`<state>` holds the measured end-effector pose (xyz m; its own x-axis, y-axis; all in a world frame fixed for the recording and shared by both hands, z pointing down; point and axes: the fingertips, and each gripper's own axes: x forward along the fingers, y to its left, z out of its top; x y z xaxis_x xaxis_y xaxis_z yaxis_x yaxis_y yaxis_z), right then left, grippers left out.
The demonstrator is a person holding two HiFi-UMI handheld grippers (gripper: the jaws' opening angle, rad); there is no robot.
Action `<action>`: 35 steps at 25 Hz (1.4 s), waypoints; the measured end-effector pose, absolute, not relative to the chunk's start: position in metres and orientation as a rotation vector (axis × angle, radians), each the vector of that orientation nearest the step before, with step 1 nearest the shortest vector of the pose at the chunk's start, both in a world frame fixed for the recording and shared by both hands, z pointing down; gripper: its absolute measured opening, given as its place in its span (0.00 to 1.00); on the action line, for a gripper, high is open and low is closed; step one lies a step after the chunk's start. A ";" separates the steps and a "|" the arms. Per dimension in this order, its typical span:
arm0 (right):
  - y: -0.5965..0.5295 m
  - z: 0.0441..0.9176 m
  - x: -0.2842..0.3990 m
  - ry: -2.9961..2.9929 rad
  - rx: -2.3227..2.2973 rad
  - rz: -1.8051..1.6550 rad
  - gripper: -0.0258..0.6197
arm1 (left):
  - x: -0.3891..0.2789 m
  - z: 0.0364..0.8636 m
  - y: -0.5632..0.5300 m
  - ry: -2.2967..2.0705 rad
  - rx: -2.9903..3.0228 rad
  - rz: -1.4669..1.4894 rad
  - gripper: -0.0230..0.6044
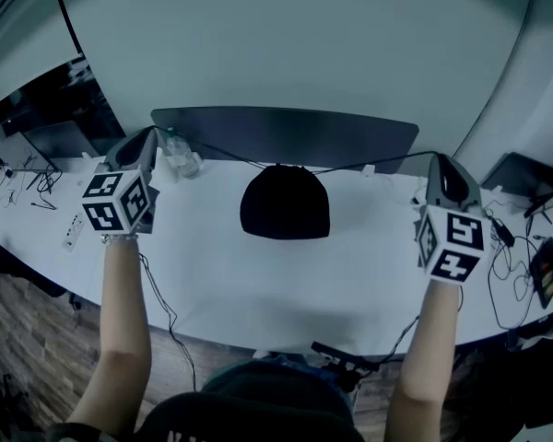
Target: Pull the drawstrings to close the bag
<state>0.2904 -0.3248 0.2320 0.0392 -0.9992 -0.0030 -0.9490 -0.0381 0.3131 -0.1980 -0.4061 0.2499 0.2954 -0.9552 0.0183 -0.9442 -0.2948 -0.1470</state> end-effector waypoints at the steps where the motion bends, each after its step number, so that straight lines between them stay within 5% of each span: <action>1: -0.325 0.231 0.285 -2.024 2.084 -0.328 0.05 | -0.192 0.248 -0.405 1.791 -2.445 -0.142 0.05; 16: -0.318 0.265 0.200 -2.182 1.906 -0.319 0.05 | -0.104 0.269 -0.377 1.626 -2.511 -0.168 0.05; 35: -0.309 0.284 0.160 -2.202 1.907 -0.285 0.05 | -0.085 0.288 -0.358 1.577 -2.554 -0.088 0.05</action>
